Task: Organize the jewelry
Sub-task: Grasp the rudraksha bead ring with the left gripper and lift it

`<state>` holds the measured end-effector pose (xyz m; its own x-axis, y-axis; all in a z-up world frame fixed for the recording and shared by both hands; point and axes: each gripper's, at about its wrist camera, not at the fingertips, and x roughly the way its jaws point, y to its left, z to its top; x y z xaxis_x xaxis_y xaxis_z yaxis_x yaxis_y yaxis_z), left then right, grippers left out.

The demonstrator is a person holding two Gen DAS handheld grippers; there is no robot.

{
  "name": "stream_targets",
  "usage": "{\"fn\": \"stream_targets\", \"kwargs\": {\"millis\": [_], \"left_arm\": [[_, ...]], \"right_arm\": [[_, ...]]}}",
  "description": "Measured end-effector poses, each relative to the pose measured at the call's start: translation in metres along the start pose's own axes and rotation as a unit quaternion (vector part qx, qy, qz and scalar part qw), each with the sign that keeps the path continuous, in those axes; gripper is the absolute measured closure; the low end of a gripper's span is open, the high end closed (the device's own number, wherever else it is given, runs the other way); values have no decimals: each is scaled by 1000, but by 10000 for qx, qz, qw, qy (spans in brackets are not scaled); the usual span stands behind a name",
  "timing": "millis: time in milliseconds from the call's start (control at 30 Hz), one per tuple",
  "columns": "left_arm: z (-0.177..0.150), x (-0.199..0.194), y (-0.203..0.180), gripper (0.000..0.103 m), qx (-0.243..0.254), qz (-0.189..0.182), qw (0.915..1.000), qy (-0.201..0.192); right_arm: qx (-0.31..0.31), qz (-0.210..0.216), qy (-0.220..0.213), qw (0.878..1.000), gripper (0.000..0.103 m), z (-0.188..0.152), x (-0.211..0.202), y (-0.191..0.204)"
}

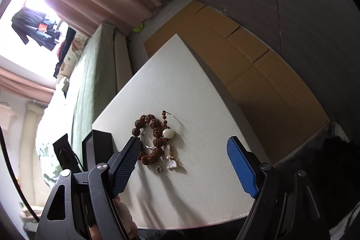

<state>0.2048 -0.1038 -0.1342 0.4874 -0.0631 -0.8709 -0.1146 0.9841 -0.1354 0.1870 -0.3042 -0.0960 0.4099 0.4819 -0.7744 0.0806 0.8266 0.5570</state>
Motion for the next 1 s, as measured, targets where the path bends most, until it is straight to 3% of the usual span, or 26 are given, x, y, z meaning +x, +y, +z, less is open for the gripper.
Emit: {"fn": "stream_targets", "kwargs": {"millis": [100, 267, 533, 833, 900, 1000], "left_arm": [[-3, 0, -5, 78, 201, 35, 9998, -41], [-4, -6, 1, 84, 88, -183, 9998, 42], [2, -55, 10, 84, -141, -903, 9950, -399], [10, -104, 23, 84, -326, -1313, 9864, -930], [12, -112, 29, 84, -445, -1443, 9837, -972], [15, -124, 39, 84, -559, -1548, 9805, -1070]], "right_arm": [[-34, 36, -18, 10000, 22, 0, 0, 4], [-46, 157, 93, 9998, 22, -3, 5, 8], [-116, 93, 151, 9998, 22, -3, 12, 10], [-351, -149, 284, 9989, 22, 0, 29, 15], [-354, -157, 236, 9990, 24, 0, 29, 15], [-425, -197, 268, 9985, 35, 1, 34, 16]]}}
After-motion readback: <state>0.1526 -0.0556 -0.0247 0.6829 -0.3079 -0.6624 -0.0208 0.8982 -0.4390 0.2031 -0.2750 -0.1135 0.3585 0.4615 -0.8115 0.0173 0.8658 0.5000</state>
